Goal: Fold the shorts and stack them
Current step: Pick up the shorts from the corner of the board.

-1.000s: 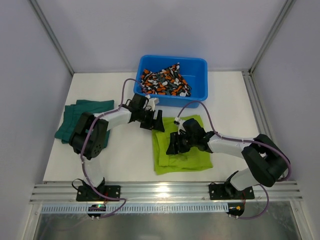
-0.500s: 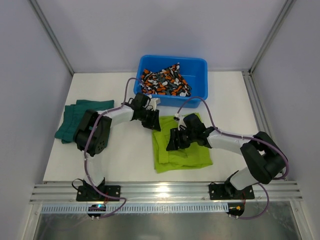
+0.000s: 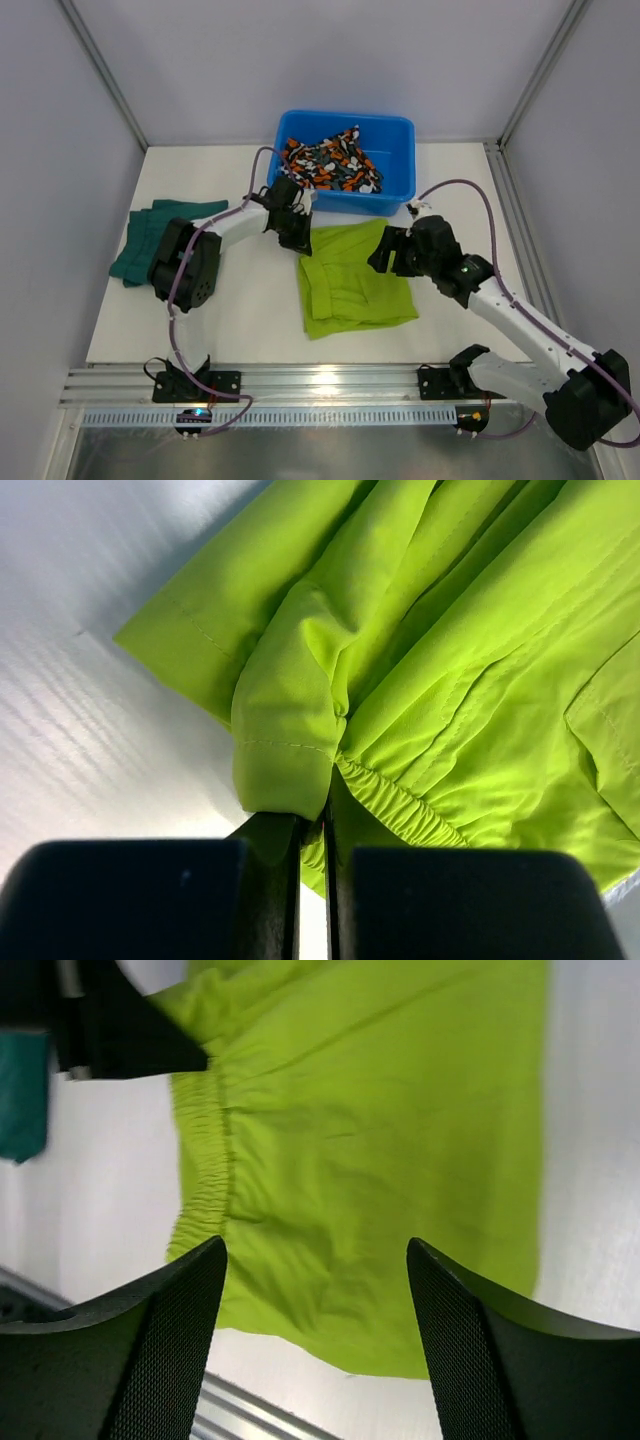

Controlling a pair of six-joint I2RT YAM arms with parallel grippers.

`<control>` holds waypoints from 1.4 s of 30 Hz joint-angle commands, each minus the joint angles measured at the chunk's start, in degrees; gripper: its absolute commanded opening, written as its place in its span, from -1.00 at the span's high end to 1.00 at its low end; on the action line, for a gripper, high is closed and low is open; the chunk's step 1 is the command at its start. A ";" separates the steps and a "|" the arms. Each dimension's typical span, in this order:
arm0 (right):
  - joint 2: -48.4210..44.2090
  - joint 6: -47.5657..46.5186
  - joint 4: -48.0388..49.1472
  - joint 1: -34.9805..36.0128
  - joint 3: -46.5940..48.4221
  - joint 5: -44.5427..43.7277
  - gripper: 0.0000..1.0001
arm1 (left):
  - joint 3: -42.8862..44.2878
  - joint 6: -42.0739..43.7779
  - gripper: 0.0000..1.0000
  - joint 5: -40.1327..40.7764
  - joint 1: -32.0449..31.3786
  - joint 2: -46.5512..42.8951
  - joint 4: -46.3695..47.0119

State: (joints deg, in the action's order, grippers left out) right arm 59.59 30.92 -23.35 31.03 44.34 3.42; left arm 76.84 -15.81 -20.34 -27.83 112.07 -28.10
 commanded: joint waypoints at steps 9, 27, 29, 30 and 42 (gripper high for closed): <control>-2.12 7.58 -1.70 -9.05 -16.38 -1.66 -0.54 | 7.09 2.72 1.00 6.62 0.68 1.75 -6.53; -6.59 11.00 19.57 -9.23 -31.59 8.88 0.69 | 14.12 4.30 1.00 10.66 2.35 6.32 -12.50; -7.29 13.20 21.94 -8.97 -31.94 10.99 0.92 | 15.18 4.13 1.00 14.00 2.43 5.97 -14.78; -7.38 13.81 22.90 -8.62 -31.86 11.34 0.92 | 16.66 4.12 1.00 15.31 2.43 5.36 -15.66; 8.94 23.31 29.15 14.23 -18.61 0.71 0.93 | 28.54 4.91 1.00 33.07 4.98 1.14 -32.62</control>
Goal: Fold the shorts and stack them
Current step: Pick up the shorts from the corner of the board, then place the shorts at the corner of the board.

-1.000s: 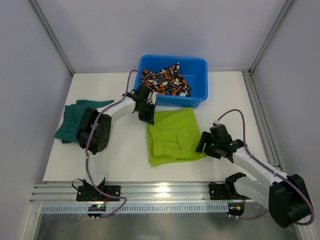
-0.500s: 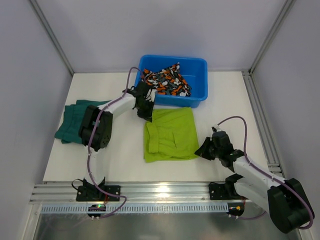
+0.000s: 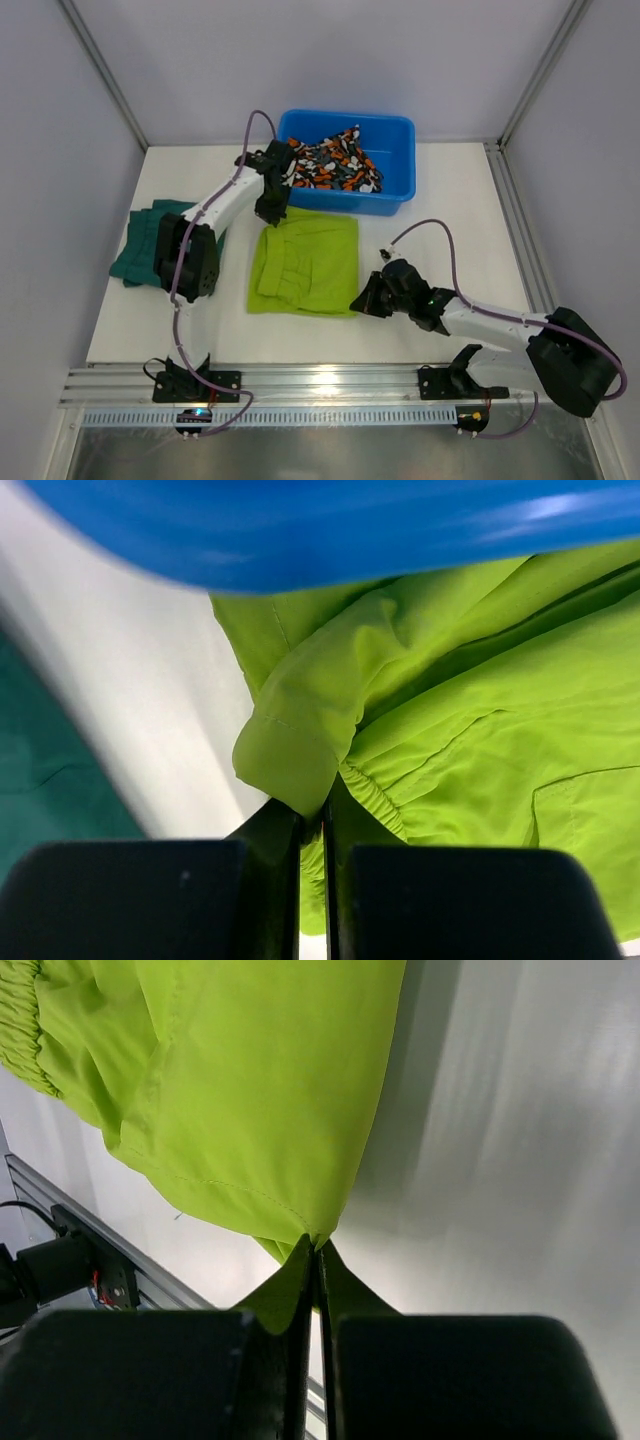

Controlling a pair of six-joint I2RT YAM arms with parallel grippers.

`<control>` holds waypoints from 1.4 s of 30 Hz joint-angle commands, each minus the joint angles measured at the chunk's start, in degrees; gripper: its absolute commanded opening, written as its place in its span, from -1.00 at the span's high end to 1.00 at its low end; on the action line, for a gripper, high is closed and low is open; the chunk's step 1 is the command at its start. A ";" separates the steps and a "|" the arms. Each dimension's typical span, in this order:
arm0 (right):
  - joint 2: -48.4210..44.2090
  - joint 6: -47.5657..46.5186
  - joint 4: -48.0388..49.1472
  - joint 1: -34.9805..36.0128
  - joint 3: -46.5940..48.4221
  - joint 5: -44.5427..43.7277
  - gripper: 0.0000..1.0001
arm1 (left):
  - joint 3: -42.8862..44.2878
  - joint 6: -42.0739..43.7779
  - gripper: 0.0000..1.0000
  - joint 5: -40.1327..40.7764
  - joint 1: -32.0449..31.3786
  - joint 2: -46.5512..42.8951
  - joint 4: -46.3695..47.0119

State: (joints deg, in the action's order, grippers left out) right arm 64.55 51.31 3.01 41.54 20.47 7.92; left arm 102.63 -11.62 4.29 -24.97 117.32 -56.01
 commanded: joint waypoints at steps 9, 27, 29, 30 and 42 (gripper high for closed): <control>13.13 2.75 0.86 11.71 21.16 -7.48 0.92 | 6.44 0.98 1.00 17.76 4.93 -6.66 -10.96; 39.49 -0.25 0.67 16.82 58.18 -2.74 0.92 | 26.93 2.46 1.00 42.54 10.99 -5.87 -19.50; 43.18 0.54 3.84 16.82 62.56 -1.34 0.93 | 23.42 3.70 1.00 45.61 12.48 -6.31 -17.13; 47.03 1.16 5.07 16.73 63.89 -0.37 0.92 | 22.10 4.32 1.00 45.89 14.49 -6.57 -14.42; 64.90 0.10 5.34 17.61 83.67 5.60 0.92 | 15.68 8.10 1.00 37.46 28.66 -5.44 -1.04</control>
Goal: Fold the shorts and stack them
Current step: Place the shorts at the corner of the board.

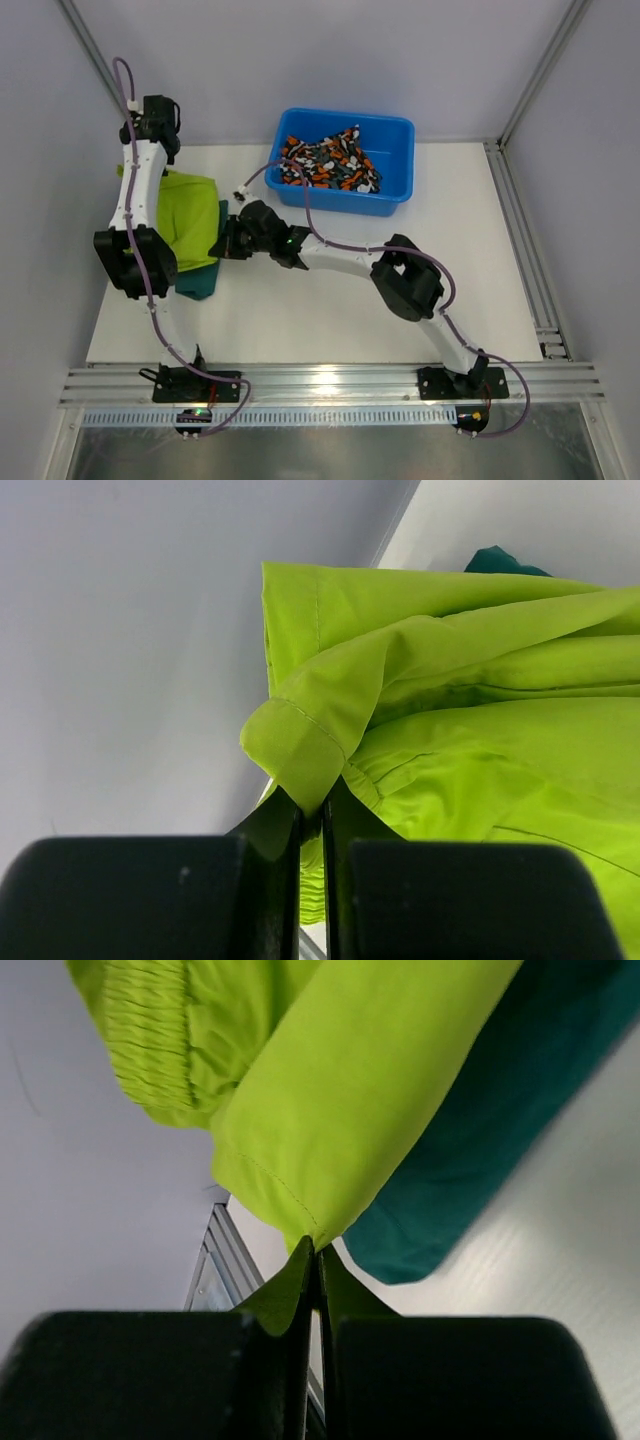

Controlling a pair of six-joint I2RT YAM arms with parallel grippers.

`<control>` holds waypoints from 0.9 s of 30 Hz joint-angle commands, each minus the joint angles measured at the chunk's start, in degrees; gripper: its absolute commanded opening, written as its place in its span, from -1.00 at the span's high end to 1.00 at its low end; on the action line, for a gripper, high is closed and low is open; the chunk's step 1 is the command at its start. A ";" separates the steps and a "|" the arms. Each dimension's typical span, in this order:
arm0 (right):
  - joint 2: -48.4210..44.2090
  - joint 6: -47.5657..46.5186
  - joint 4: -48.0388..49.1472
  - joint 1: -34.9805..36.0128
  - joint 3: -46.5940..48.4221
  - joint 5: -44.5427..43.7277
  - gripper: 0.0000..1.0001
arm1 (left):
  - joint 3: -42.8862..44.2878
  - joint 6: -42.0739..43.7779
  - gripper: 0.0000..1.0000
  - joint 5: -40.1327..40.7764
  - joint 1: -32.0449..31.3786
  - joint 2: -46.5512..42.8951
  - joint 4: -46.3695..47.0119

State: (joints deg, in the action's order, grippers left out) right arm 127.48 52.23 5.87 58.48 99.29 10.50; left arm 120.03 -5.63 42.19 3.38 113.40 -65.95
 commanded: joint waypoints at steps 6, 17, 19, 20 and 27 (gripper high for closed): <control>11.64 1.83 3.54 1.11 11.62 6.46 0.92 | 0.54 3.43 1.00 -1.50 3.21 6.47 11.64; 9.73 -0.63 5.21 0.23 4.79 7.34 0.40 | 10.40 -0.70 -0.18 -2.37 6.82 16.42 6.54; 7.01 -1.86 5.38 -0.29 3.20 7.77 0.29 | 11.45 -1.66 -0.23 -3.96 6.29 14.32 5.84; 6.38 -1.78 5.29 -0.38 3.11 8.56 0.27 | 11.89 -1.84 -0.25 -3.88 5.86 13.43 5.75; 2.25 -3.10 3.36 -0.38 0.39 12.00 0.24 | 6.82 -6.14 -0.28 -6.07 1.98 7.45 2.59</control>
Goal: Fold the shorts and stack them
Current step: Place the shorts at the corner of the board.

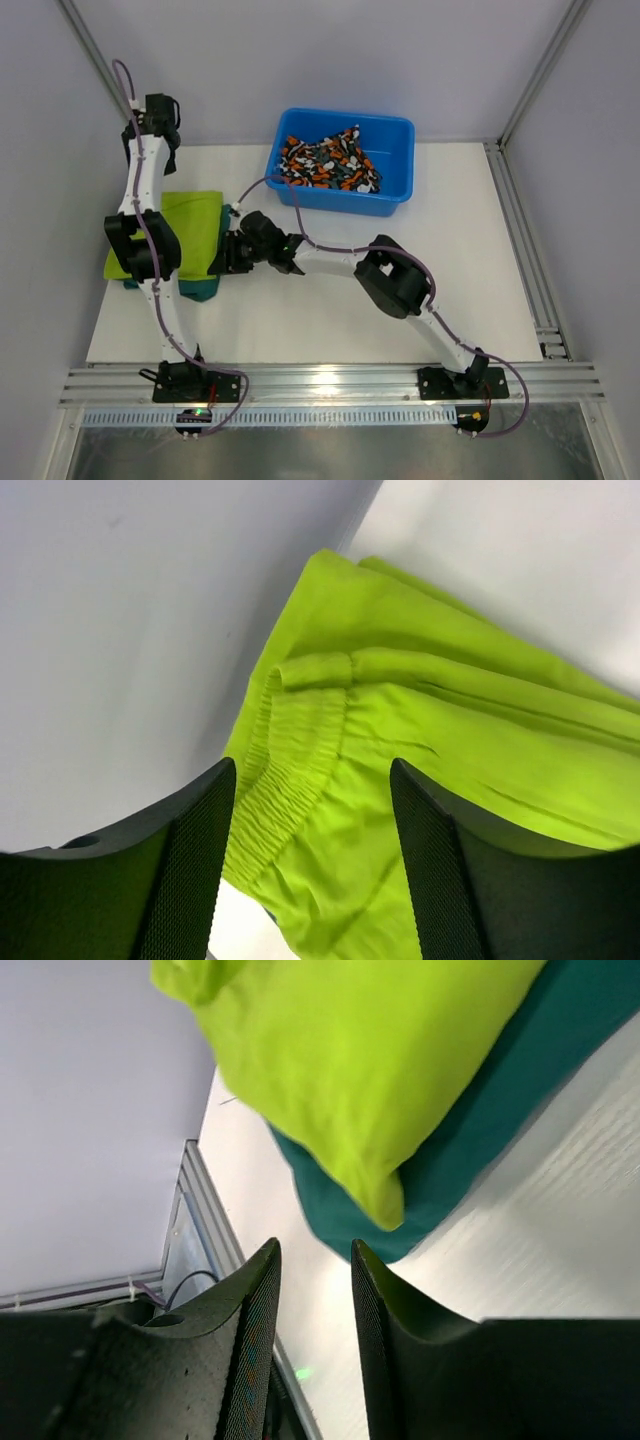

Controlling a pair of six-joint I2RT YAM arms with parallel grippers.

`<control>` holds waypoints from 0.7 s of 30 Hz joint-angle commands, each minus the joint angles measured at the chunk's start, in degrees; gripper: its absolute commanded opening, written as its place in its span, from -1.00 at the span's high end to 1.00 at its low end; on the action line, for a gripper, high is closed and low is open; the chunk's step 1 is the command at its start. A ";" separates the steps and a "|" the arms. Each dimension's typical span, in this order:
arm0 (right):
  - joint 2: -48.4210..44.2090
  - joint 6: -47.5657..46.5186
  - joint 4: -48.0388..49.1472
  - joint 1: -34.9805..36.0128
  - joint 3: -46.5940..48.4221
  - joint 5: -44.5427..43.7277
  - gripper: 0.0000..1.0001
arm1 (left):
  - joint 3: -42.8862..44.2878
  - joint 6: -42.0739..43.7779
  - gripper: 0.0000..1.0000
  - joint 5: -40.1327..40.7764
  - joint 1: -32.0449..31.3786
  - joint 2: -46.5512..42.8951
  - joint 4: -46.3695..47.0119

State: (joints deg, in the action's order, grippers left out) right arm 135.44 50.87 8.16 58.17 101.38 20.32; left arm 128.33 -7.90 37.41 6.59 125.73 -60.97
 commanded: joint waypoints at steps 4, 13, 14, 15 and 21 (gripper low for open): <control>-10.53 -2.87 1.15 -0.08 -8.98 2.01 0.24 | -9.13 -9.23 0.21 -5.04 -0.70 -4.88 -6.26; -30.56 -7.72 -5.52 -2.36 -26.39 -5.99 0.24 | -37.79 -17.58 0.24 -13.85 3.42 -14.90 3.40; -31.89 -7.46 -5.53 -2.80 -27.46 -6.51 0.24 | -38.68 -17.85 0.25 -13.16 3.78 -14.55 2.97; -33.21 -7.45 -5.53 -3.58 -28.51 -6.69 0.24 | -38.77 -18.02 0.28 -13.24 3.96 -14.20 2.53; -42.35 -9.91 -13.06 -7.10 -30.37 -8.88 0.24 | -37.90 -18.82 0.21 -13.41 3.78 -21.39 0.50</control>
State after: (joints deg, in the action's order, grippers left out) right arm 98.10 43.62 -0.60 52.49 71.00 14.37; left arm 88.79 -24.29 24.27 10.50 112.66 -60.86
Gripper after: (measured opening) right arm 0.381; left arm 0.371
